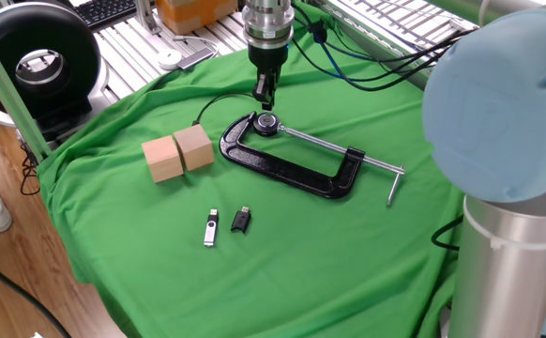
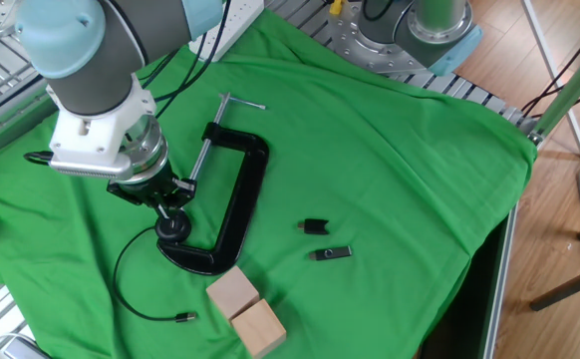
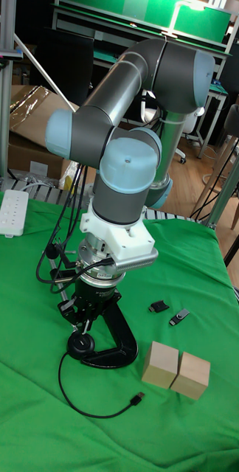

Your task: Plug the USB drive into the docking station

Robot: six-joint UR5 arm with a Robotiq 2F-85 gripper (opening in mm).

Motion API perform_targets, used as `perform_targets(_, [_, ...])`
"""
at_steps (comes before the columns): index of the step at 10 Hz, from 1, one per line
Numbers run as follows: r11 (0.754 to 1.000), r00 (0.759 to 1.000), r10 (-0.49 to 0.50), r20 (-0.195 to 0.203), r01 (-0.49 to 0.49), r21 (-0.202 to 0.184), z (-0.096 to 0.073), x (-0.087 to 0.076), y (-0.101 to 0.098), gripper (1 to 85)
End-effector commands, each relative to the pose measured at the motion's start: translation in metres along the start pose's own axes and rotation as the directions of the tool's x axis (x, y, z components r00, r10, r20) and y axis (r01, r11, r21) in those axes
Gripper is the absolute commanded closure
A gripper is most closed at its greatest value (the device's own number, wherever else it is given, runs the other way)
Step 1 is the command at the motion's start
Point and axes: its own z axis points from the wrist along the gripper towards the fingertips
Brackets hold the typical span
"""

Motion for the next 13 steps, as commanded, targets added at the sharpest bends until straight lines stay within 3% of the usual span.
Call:
perform_targets(1, [0.999, 0.999, 0.044, -0.015, -0.044, 0.008, -0.002, 0.005, -0.003, 84.0])
perform_targets(3, [1.000, 1.000, 0.029, 0.002, -0.029, -0.009, -0.002, -0.001, 0.002, 84.0])
perform_targets(7, [1.000, 0.999, 0.004, 0.044, -0.004, 0.007, 0.003, -0.019, -0.004, 84.0])
perform_targets(13, [1.000, 0.998, -0.001, 0.058, 0.001, 0.005, 0.011, -0.015, -0.001, 84.0])
